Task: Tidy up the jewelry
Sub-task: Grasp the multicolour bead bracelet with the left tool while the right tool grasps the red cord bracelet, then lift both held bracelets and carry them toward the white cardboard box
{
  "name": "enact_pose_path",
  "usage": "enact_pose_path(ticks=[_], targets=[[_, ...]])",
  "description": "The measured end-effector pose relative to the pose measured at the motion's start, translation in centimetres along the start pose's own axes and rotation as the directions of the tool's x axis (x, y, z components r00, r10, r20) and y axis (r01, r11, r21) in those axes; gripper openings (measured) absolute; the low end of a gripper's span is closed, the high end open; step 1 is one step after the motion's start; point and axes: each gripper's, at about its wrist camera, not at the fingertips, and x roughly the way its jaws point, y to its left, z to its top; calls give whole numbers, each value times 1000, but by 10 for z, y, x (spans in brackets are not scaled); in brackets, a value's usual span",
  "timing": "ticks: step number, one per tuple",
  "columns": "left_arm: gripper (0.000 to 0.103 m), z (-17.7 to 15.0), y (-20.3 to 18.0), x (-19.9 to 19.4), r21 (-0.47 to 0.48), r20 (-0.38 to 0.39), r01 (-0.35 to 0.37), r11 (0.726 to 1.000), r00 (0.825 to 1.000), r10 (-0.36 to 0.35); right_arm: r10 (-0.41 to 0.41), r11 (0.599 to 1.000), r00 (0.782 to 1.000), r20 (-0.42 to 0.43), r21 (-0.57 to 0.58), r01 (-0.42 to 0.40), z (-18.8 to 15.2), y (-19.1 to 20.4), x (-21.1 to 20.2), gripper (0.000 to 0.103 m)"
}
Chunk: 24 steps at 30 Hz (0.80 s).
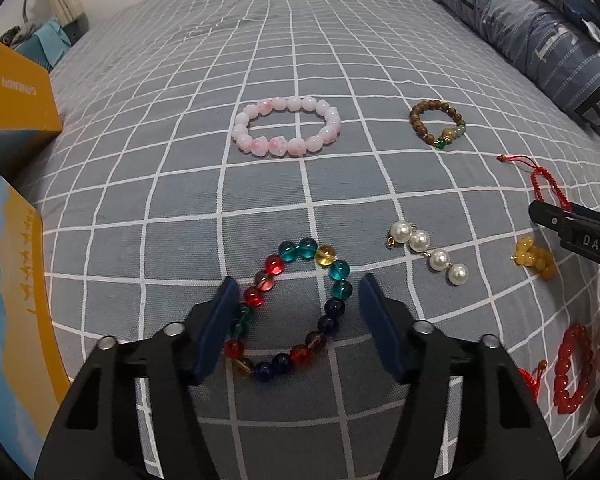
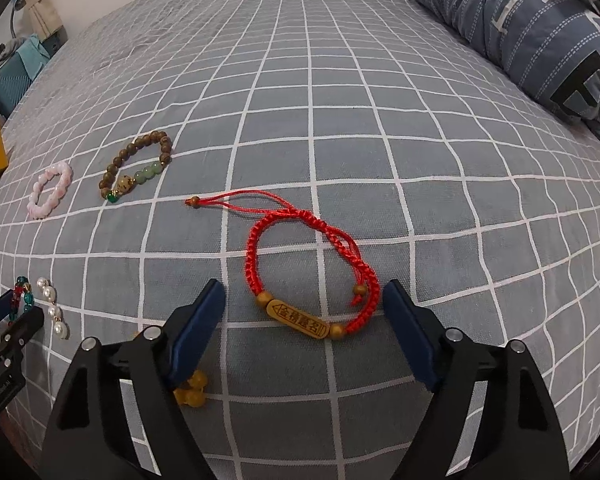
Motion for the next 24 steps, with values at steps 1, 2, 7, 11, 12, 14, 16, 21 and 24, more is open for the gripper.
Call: enact_pose_path(ticks=[1,2,7,11,12,14,16,21,24], targets=[[51,-1,-1,-1,5,0,2,1000,1000,-2,3,1000,1000,-2,1,-3,0,0,-1,73],[47,-2,-2,-2,13,0,7,1000,1000,-7,4,1000,1000,-3,1,-4,-1,-1,-1,70],[31,-3,-5,-6,25,-7,27,999,1000,-26,3,1000,1000,-6,3,-3,0,-3,-2,58],[19,-6,-9,-9,52,-6,25,998,1000,-24,5,1000,1000,-5,-1,-5,0,-2,-3,46],[19,-6,-8,-9,50,-5,26,998,1000,-26,5,1000,1000,-4,-4,-5,-1,-2,-3,44],[18,-8,-7,-11,49,-1,31,998,1000,-31,6,1000,1000,-3,-10,-6,-1,-2,-3,30],[18,-7,-5,-12,39,3,41,998,999,-41,8,1000,1000,0,-2,-8,-1,-3,-4,19],[18,-6,-5,-13,42,12,40,998,999,-40,4,1000,1000,7,-1,-4,-2,-2,-6,12],[18,-7,-5,-15,42,16,39,998,999,-40,-2,1000,1000,13,-6,2,-2,-1,-6,12]])
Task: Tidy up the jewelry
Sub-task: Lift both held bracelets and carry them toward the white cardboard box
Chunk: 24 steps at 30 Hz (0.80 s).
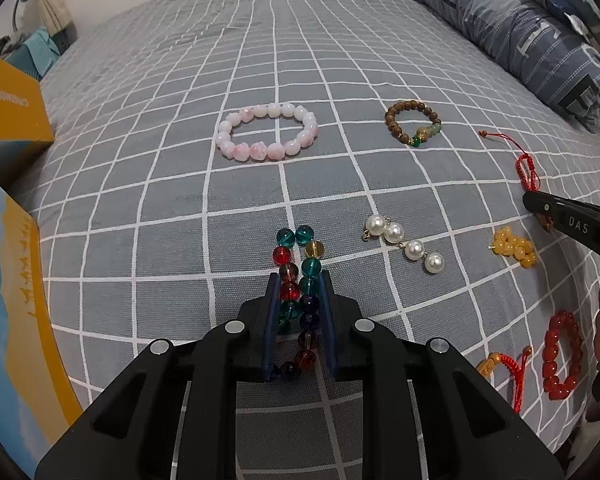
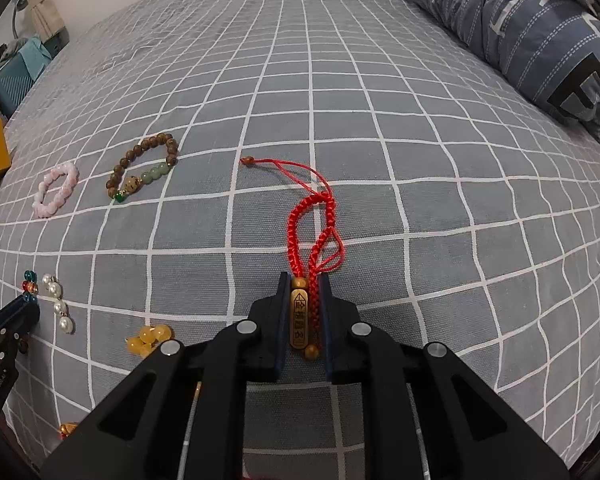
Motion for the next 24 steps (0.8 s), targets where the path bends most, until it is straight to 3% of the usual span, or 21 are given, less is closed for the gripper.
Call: enact_pose_path(ticks=[17,18,19,24], targets=[[18,-1,-4,-22,-4,52,21,1000,998,-20,-28,1000,998,60,-3,28,-8,2,-21,11],[18,-2,-4,-24,-4,57,23,1000,998,-22,-28,1000,997,65,-2,28,-9,2,-23,11],[10,-2,-4,-27,-5,62,26,1000,998,-26,-25,1000,997,72,0,25,-10,2,-26,11],[9,-4,-6,-38,-8,85,30,1000,996,-30,-27,1000,994,103,-4,27,-14,3,-39,11]])
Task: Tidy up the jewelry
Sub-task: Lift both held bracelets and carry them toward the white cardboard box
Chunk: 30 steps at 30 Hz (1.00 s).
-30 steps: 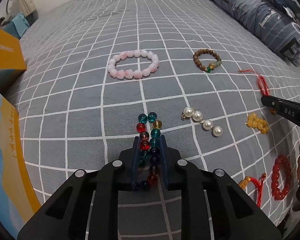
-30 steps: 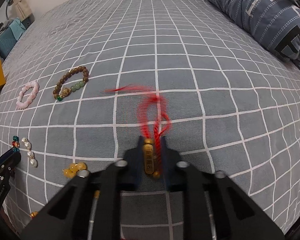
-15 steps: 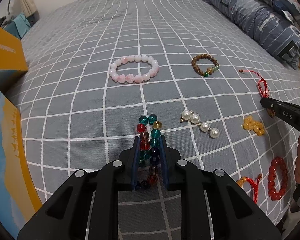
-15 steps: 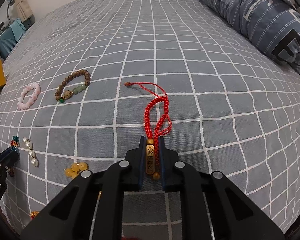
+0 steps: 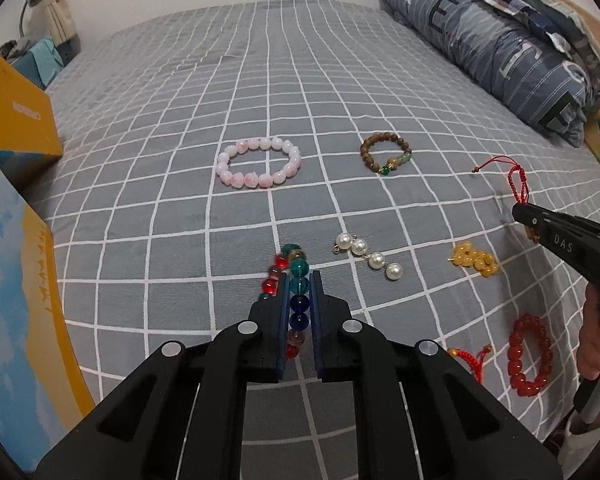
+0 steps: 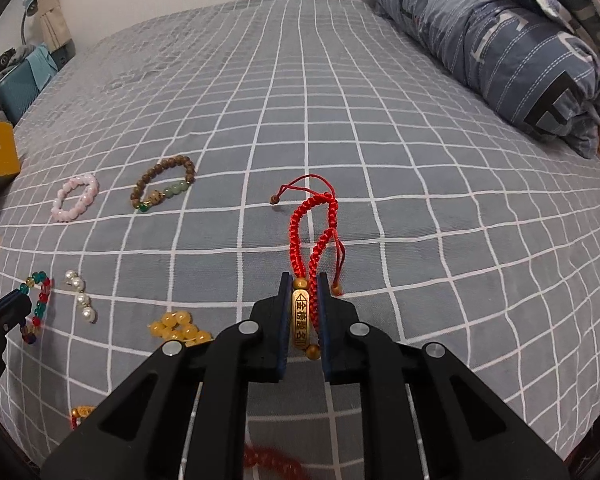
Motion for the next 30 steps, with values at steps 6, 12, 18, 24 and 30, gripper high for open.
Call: enact_pose_path(ticks=[6,12,18,24,30], targets=[[9,-2,0,-16,-8,27,5,1000,1000,-5,9,1000,999,38,-1,-9,-6,0,-19,11],[9,-2,1,-38,-25,77,8,1000,997,-6,12,1000,998,62,0,-12,-8,1,-38,11],[9,-3,2,-62,-45,131,13,999,991,-7,16,1000,995,97,6,-17,-13,1,-60,11],[9,-4,6,-93,-65,204,11,998,979,3,18,1000,989,144,12,-19,-16,4,-80,11],[9,-8,12,-111,-73,225,-6,997,974,22,23,1000,988,153,18,-26,-19,11,-91,11]])
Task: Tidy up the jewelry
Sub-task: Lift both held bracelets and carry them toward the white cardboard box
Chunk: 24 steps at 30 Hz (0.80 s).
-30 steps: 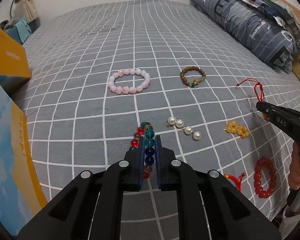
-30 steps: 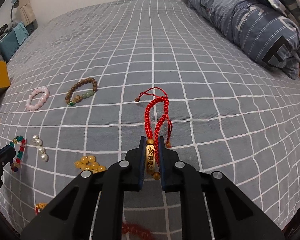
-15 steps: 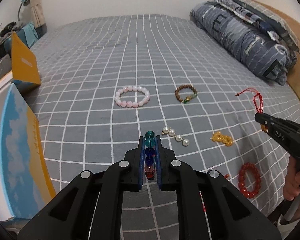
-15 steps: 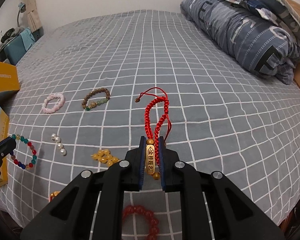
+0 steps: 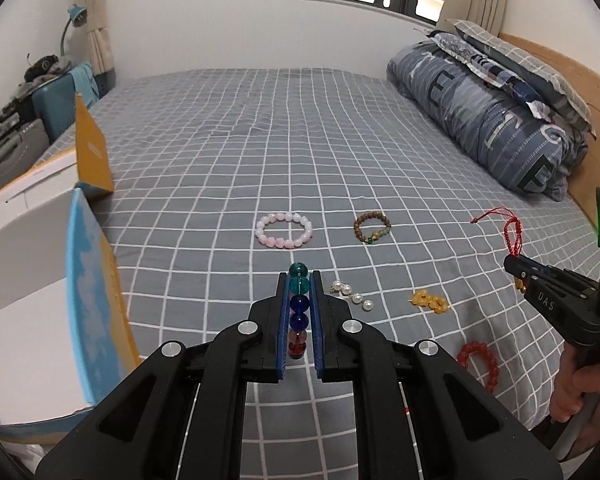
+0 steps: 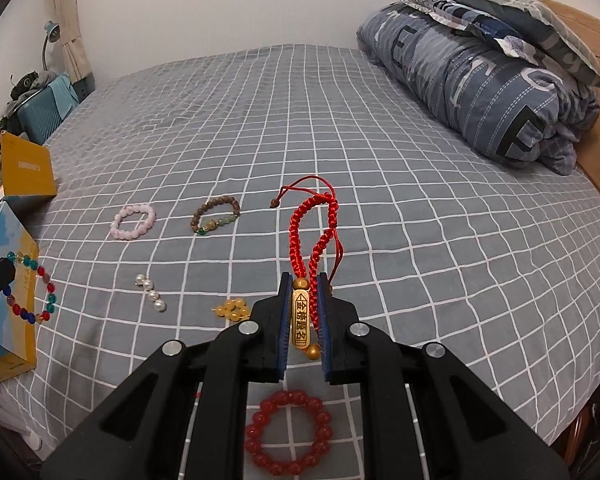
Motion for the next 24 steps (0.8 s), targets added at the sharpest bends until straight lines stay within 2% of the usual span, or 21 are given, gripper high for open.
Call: enact_pose_path(ticks=[15,19,24], targets=[[9,1,36,-59,-36,66,-35,999,997,37,45,999,998,38,-27,-43,6,48,-40,11],[9,0,53,-83,-40,93,-48,998,994,52,76,996,996,51,-44,-73,11,73,-52,11],[9,-6,83,-110,-58,116,-97,994,988,103,133,988,989,71,-88,-127,14,116,-68,11]])
